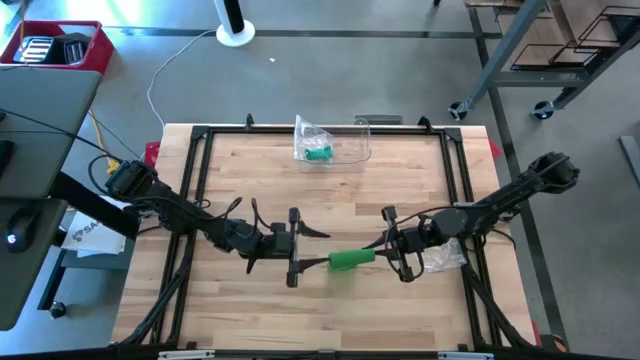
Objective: Roll bandage
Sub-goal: Roll the green bandage
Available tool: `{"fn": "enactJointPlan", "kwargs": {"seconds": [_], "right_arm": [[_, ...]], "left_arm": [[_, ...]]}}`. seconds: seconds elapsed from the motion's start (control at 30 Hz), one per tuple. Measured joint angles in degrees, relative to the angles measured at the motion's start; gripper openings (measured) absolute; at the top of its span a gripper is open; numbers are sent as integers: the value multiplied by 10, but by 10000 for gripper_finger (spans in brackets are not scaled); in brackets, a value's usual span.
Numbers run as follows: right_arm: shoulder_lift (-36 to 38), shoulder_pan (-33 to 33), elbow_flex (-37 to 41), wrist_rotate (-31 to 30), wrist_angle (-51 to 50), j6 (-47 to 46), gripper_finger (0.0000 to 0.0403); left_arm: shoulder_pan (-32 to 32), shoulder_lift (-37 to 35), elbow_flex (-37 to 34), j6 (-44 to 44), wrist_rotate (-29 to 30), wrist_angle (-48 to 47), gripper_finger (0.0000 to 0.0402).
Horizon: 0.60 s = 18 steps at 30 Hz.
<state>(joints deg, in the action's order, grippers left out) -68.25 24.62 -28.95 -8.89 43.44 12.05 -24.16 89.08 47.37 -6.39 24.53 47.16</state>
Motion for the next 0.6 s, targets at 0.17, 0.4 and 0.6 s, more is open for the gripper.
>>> {"fn": "enactJointPlan", "kwargs": {"seconds": [0.17,0.4,0.6], "right_arm": [[0,0,0,-4,0,4,9],[0,0,0,-18,5,12,9],[0,0,-30,-25,-41,10,9]], "left_arm": [[14,3,0,25,-17,-5,244],[23,3,0,34,-25,-6,244],[29,3,0,55,-32,-11,243]]}}
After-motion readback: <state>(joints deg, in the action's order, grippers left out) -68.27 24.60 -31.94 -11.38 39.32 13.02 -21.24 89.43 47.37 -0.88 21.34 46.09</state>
